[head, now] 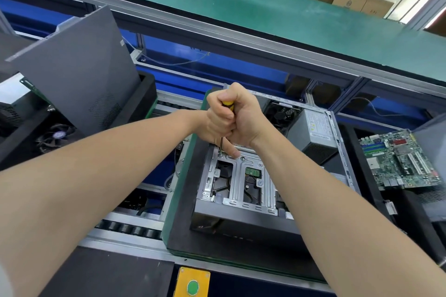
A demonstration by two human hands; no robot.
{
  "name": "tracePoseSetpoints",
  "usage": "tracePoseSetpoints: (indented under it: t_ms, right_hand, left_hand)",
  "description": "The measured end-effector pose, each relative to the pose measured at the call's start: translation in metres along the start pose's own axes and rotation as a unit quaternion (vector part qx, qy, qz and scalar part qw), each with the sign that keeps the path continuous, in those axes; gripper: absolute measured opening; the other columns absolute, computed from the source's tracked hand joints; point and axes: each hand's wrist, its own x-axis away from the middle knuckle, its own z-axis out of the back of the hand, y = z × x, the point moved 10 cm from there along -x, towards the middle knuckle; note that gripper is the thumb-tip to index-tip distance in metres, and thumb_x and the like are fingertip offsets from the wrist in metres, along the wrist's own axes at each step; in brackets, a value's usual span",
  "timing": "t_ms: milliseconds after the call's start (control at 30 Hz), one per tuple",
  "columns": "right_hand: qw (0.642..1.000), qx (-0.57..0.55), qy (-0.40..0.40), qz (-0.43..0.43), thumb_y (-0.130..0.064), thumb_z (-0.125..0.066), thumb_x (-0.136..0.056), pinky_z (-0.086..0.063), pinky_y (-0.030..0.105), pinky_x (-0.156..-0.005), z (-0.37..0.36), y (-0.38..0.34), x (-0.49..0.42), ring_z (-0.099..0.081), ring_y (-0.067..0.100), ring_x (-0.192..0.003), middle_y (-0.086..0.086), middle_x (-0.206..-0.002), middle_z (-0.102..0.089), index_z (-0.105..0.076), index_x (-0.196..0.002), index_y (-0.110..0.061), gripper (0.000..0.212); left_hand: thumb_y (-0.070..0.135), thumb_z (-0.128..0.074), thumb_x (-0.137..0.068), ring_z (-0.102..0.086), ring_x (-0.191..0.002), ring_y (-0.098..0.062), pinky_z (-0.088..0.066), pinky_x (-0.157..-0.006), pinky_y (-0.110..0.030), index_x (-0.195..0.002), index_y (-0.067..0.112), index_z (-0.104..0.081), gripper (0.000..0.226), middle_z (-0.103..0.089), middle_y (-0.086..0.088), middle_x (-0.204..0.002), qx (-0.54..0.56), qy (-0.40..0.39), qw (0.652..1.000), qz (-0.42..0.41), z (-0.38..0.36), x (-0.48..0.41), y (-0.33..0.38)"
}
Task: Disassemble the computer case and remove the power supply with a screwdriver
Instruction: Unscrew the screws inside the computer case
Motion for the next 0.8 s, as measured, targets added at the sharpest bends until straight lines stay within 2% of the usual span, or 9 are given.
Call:
tracePoseSetpoints:
  t_ms: [67, 167, 233, 300, 367, 467, 533, 667, 800]
  right_hand:
    - [1.0, 0.003, 0.015, 0.009, -0.022, -0.034, -0.089, -0.011, 0.027, -0.043, 0.005, -0.002, 0.002, -0.012, 0.013, -0.041, -0.002, -0.046, -0.02, -0.043, -0.053, -0.018, 0.037]
    - [0.997, 0.004, 0.067, 0.045, -0.023, -0.035, -0.094, -0.011, 0.036, -0.049, 0.015, -0.006, 0.007, -0.014, 0.016, -0.043, -0.004, -0.047, -0.023, -0.043, -0.065, -0.014, 0.032]
    - [0.987, 0.014, 0.144, 0.076, -0.023, -0.037, -0.095, -0.02, 0.038, -0.052, 0.025, -0.01, 0.012, -0.022, 0.02, -0.047, -0.001, -0.049, -0.028, -0.045, -0.074, -0.012, 0.025]
    - [0.957, 0.046, 0.266, 0.107, -0.023, -0.046, -0.096, -0.038, 0.04, -0.062, 0.039, -0.015, 0.025, -0.039, 0.025, -0.055, 0.005, -0.053, -0.041, -0.052, -0.076, -0.008, 0.025]
    - [0.897, 0.108, 0.408, 0.131, -0.023, -0.052, -0.101, -0.046, 0.038, -0.069, 0.051, -0.019, 0.045, -0.054, 0.021, -0.062, 0.004, -0.06, -0.056, -0.064, -0.077, -0.009, 0.031]
    - [0.837, 0.105, 0.517, 0.146, -0.024, -0.046, -0.105, -0.044, 0.036, -0.063, 0.055, -0.016, 0.062, -0.05, 0.017, -0.06, 0.003, -0.065, -0.055, -0.066, -0.075, -0.013, 0.037]
    - [0.847, 0.109, 0.492, 0.167, -0.016, -0.042, -0.101, -0.033, 0.039, -0.06, 0.047, -0.016, 0.056, -0.038, 0.021, -0.061, 0.007, -0.065, -0.044, -0.054, -0.071, -0.012, 0.033]
    - [0.889, 0.069, 0.414, 0.184, -0.014, -0.042, -0.091, -0.02, 0.026, -0.05, 0.039, -0.015, 0.042, -0.022, 0.015, -0.051, -0.001, -0.055, -0.029, -0.043, -0.06, -0.018, 0.032]
    - [0.954, 0.088, 0.273, 0.082, -0.027, -0.044, -0.084, -0.017, 0.024, -0.045, 0.033, -0.005, 0.012, -0.016, 0.015, -0.048, -0.003, -0.051, -0.025, -0.037, -0.057, -0.019, 0.029]
  left_hand:
    - [0.075, -0.069, -0.072, -0.049, -0.067, 0.0, -0.049, -0.082, -0.02, -0.056, 0.03, -0.056, 0.05, -0.053, 0.016, -0.055, -0.019, -0.013, 1.0, 0.005, -0.001, 0.003, 0.008]
    - [0.09, -0.066, -0.061, -0.057, -0.071, 0.009, -0.044, -0.073, -0.015, -0.064, 0.054, -0.063, 0.036, -0.063, 0.032, -0.07, -0.036, 0.016, 0.999, -0.029, 0.002, 0.005, 0.017]
    - [0.088, -0.066, -0.062, -0.062, -0.076, 0.002, -0.049, -0.078, -0.023, -0.075, 0.043, -0.069, 0.047, -0.069, 0.023, -0.078, -0.011, 0.023, 0.999, -0.019, 0.001, 0.007, 0.015]
    - [0.079, -0.067, -0.067, -0.062, -0.078, -0.002, -0.05, -0.079, -0.022, -0.079, 0.037, -0.07, 0.044, -0.07, 0.019, -0.08, -0.016, 0.027, 0.999, -0.016, 0.001, 0.008, 0.017]
    - [0.053, -0.072, -0.08, -0.057, -0.073, 0.007, -0.04, -0.073, -0.01, -0.069, 0.043, -0.065, 0.016, -0.064, 0.025, -0.069, -0.041, 0.038, 0.998, -0.004, 0.003, 0.009, 0.015]
    - [0.025, -0.07, -0.089, -0.047, -0.083, 0.001, -0.029, -0.071, 0.005, -0.076, 0.038, -0.065, 0.019, -0.059, 0.02, -0.082, -0.053, 0.066, 0.996, -0.012, 0.006, 0.002, 0.006]
    - [0.015, -0.064, -0.092, -0.044, -0.084, -0.014, -0.021, -0.071, 0.011, -0.081, 0.014, -0.064, 0.011, -0.059, -0.002, -0.087, -0.045, 0.075, 0.996, -0.012, 0.007, 0.002, 0.005]
    - [0.001, -0.06, -0.091, -0.032, -0.06, -0.008, -0.038, -0.057, -0.005, -0.06, 0.024, -0.041, 0.043, -0.04, 0.007, -0.063, -0.079, 0.063, 0.995, -0.026, 0.006, 0.005, 0.006]
    - [0.01, -0.058, -0.1, -0.046, -0.078, -0.01, -0.034, -0.065, 0.002, -0.091, 0.016, -0.055, 0.011, -0.046, 0.012, -0.082, -0.093, 0.046, 0.994, -0.017, -0.002, 0.001, -0.007]
